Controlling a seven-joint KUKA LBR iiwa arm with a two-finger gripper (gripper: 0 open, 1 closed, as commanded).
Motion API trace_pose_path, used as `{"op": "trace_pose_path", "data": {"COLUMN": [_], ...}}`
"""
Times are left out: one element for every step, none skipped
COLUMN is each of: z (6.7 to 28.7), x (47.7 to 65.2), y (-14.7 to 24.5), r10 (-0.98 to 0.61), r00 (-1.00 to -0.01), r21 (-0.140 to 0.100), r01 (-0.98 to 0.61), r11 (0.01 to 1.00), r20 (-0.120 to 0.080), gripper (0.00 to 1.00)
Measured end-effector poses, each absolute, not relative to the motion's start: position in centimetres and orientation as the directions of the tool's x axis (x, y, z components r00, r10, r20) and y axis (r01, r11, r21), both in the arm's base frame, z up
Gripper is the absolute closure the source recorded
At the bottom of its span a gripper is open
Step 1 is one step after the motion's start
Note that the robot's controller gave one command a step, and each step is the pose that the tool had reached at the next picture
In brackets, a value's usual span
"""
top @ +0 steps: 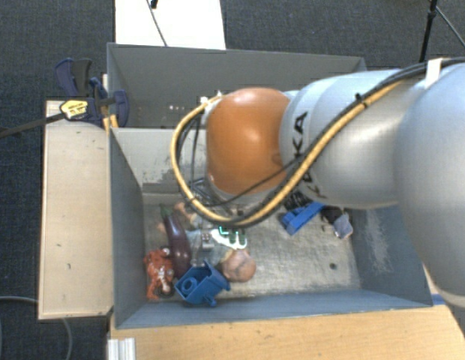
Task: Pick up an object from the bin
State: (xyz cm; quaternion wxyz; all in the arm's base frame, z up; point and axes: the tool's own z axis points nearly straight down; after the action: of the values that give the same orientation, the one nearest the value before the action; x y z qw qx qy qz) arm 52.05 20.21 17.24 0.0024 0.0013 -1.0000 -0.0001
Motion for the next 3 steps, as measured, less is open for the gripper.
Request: {"op": "trace_pose_path", "data": {"z": [17.5,19.6,19.1], "x": [52.2,52.0,51.7], "y": [20.2,20.3,20.2], "r10": [-0.001,-0.109,-0.287], "r00": [-1.0,-0.994,-0.958], "r21": [0.001,-0.002,0.002], "r01": [-0.001,-0.109,-0.287], "r11": [1.0,0.994,0.958], "r20": [0.0,0.006,-0.019], "gripper": [0.0,0.0,0.0]}}
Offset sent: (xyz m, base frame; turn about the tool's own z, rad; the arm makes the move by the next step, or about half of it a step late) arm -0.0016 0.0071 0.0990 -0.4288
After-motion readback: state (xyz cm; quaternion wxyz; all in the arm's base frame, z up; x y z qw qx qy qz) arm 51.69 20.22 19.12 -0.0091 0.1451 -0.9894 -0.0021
